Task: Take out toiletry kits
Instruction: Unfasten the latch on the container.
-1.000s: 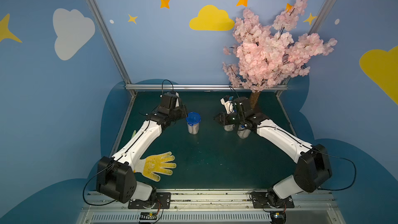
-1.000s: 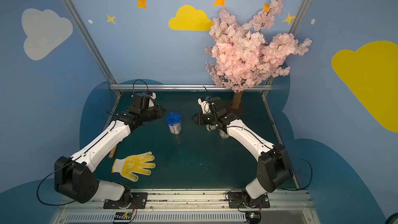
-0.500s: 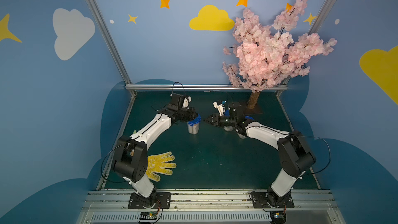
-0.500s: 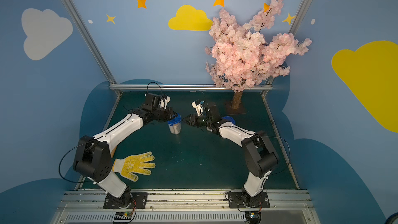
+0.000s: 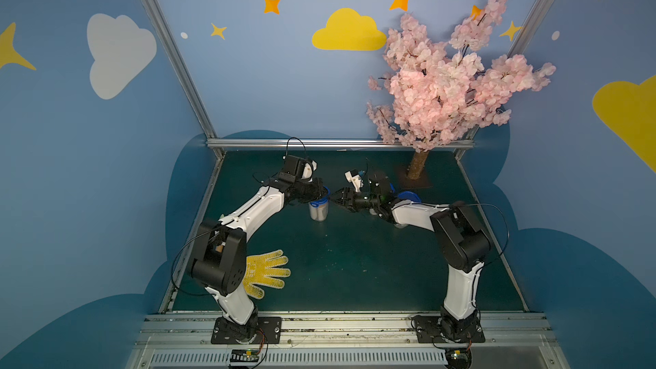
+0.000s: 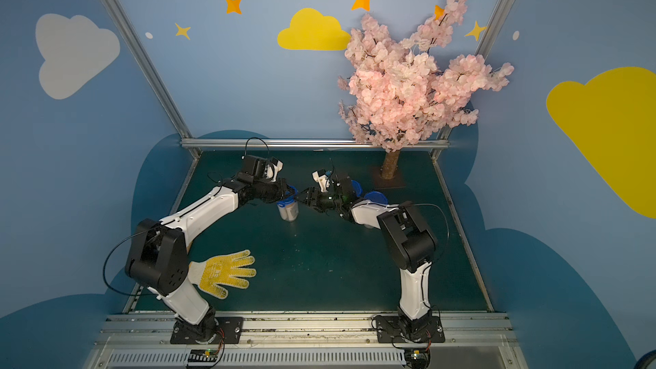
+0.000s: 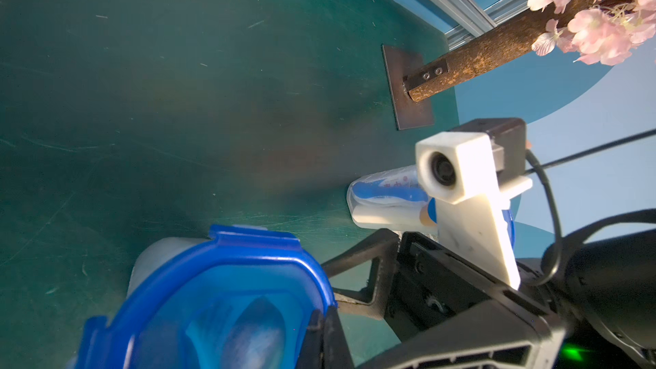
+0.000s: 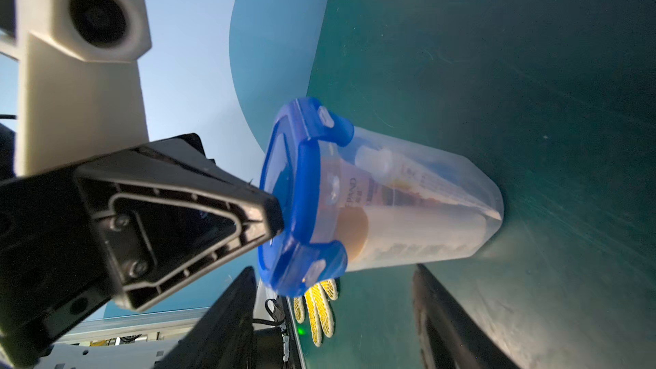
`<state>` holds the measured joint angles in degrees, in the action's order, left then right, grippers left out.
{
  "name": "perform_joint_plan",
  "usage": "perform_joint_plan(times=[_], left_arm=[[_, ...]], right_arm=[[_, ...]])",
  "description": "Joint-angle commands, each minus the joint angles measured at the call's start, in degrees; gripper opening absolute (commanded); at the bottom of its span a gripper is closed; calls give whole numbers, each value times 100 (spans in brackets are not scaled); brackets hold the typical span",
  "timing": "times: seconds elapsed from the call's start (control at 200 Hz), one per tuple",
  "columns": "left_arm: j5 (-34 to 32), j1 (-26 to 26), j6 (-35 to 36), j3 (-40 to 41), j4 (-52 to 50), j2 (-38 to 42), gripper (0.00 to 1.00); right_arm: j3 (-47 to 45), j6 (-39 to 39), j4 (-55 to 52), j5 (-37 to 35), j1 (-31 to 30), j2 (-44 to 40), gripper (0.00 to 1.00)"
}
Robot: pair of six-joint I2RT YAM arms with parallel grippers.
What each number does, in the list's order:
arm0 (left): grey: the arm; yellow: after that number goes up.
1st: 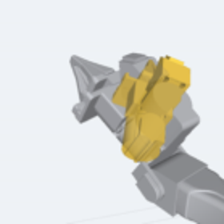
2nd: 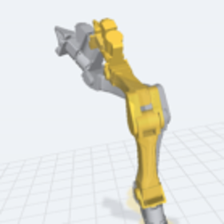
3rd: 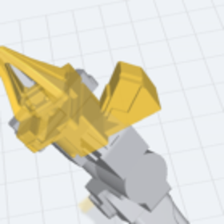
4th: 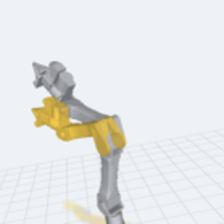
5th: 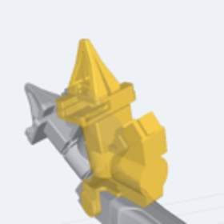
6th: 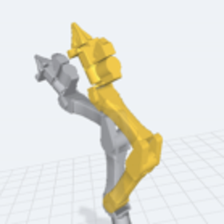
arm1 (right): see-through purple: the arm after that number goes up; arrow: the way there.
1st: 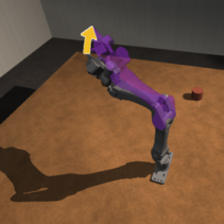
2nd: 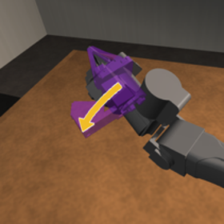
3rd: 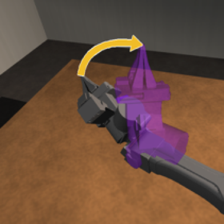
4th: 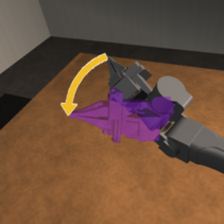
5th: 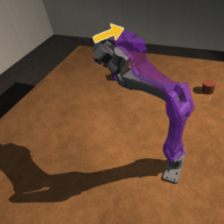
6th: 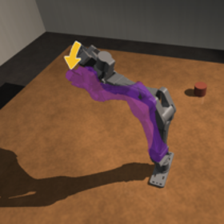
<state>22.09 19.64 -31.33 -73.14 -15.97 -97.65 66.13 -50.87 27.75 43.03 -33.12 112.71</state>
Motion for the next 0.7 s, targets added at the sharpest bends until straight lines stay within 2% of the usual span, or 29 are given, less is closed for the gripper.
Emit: perform_joint_plan(times=[0.0, 0.285, 0.511, 0.696], left_arm=[[-20, -10, 61, 170, -82, -51, 3], [6, -8, 36, 307, -41, -169, 2], [-11, -20, -35, 423, 43, -214, 2], [-12, -56, -59, 644, 134, -202, 2]], right_arm=[[166, -185, 507, 212, -52, 97, 70], [177, -263, 1022, 371, -182, 137, 72], [117, -717, 1784, 547, -187, 249, 71], [47, -846, 2007, 592, -187, 210, 70]])
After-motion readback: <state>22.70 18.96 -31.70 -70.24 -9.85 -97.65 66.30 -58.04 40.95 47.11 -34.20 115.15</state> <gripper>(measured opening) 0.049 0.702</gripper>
